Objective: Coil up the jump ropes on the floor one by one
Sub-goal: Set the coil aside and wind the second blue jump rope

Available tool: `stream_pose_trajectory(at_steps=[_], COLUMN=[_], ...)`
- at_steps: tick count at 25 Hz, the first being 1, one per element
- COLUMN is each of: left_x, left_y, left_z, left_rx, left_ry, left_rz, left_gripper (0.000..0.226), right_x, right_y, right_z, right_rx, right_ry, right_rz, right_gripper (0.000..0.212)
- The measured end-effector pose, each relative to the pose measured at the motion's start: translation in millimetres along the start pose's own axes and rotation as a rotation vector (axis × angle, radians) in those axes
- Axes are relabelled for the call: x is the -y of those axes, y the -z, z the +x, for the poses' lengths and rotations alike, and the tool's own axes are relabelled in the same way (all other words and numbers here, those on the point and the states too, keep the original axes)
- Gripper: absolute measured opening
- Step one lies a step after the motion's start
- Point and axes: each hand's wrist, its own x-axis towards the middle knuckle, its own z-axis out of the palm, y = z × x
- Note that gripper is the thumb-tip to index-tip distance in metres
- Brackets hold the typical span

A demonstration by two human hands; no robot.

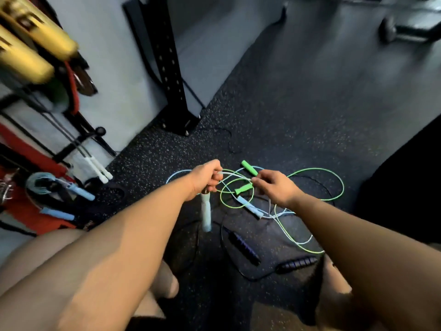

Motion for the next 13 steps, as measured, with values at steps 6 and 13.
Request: stream_pose_trajectory(at_steps=[6, 13], left_x=[-60, -86], left_y=[-2, -19], left_z=[-48, -48], left_rx=[0.201, 0.309], left_ry=[-0.013, -0.043], left_rz=[0.067, 0.005], left_gripper=[0.050, 0.062], right_x=[83, 73], right_y=[44, 74], right_z=[-24, -34], right_rx=[-0.189, -0.103], right_ry=[0.165, 0.140], right_rz=[0.115, 0.373], right_gripper=[0.027, 0.010])
